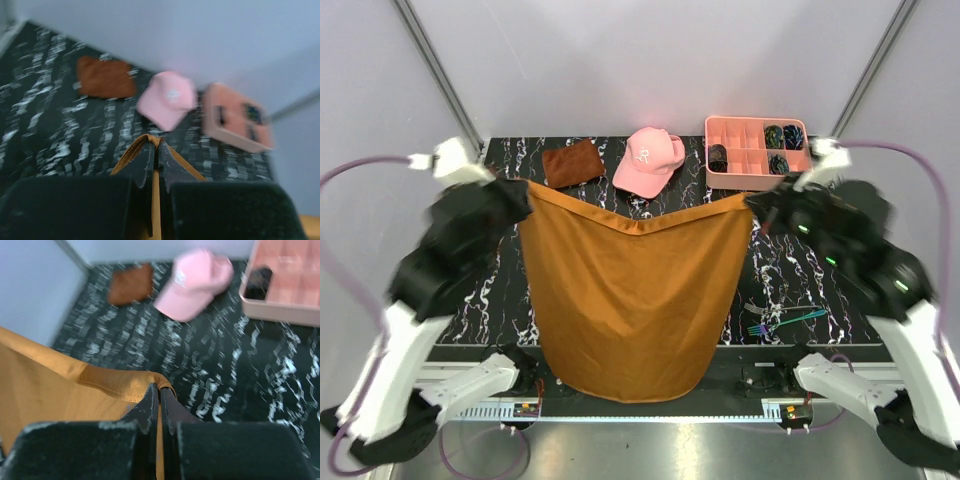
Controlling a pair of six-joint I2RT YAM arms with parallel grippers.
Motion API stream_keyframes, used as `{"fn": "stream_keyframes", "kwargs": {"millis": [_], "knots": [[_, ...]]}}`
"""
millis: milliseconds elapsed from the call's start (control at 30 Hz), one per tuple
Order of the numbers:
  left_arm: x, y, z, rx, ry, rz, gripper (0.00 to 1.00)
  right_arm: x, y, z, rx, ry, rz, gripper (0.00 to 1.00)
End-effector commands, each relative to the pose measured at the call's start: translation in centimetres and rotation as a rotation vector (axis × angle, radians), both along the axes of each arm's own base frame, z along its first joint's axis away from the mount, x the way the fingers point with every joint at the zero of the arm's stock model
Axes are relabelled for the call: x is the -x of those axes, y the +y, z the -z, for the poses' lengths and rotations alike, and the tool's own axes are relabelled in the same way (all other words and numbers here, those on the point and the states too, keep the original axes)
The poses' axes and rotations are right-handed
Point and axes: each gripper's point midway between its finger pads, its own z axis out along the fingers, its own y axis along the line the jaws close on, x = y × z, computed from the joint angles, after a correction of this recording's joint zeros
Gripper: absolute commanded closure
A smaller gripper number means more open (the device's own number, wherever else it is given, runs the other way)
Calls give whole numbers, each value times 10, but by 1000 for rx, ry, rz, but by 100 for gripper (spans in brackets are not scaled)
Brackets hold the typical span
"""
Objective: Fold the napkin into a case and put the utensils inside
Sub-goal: Flatten the napkin at the center of the board, then fold and flatten the napkin at the center of the board.
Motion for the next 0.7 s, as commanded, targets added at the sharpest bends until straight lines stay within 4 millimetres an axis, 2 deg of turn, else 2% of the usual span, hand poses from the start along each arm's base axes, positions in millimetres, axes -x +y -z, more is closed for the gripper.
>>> {"fn": "stream_keyframes", "kwargs": {"millis": [0, 33, 67, 100, 133, 167, 200, 233, 267, 300, 333, 367, 400, 433, 467, 500, 533, 600, 667], "knots": [[-59, 17, 68, -33, 169, -154, 100, -73, 0, 57, 154, 64, 165, 100], [-73, 22, 95, -6, 235, -146, 100, -88, -9, 72, 169, 101, 199, 100], [-83, 24, 107, 11, 259, -150, 100, -102, -8, 76, 150, 98, 204, 100], [-103, 23, 124, 23, 286, -157, 100, -112, -4, 85, 135, 113, 182, 100], [-113, 27, 139, 37, 318, -159, 100, -129, -2, 107, 148, 160, 180, 100], [-122, 27, 147, 39, 340, -160, 100, -145, -12, 115, 140, 180, 215, 100], [-138, 26, 164, 34, 377, -164, 100, -154, -10, 126, 140, 215, 209, 100], [-148, 25, 164, 38, 376, -156, 100, -170, -7, 145, 146, 268, 203, 100], [-157, 23, 167, 35, 374, -151, 100, -184, -4, 146, 125, 248, 198, 100], [-171, 23, 181, 40, 402, -165, 100, -192, 1, 150, 126, 247, 181, 100], [-181, 19, 177, 55, 392, -146, 100, -208, 5, 163, 139, 263, 178, 100], [-191, 20, 179, 59, 392, -136, 100, -218, 9, 163, 141, 256, 167, 100], [-204, 19, 192, 47, 409, -132, 100, -231, 14, 182, 150, 296, 146, 100], [-212, 22, 191, 46, 399, -146, 100, -241, 16, 174, 149, 274, 142, 100], [-219, 22, 195, 55, 398, -145, 100, -249, 20, 176, 152, 271, 129, 100], [-227, 16, 204, 71, 418, -109, 100, -257, 26, 192, 156, 305, 99, 100], [-233, 18, 207, 76, 421, -103, 100, -265, 30, 184, 149, 288, 88, 100], [-239, 13, 217, 80, 447, -75, 100, -270, 35, 200, 156, 330, 68, 100], [-239, 14, 224, 89, 473, -71, 100, -270, 36, 205, 149, 350, 61, 100]]}}
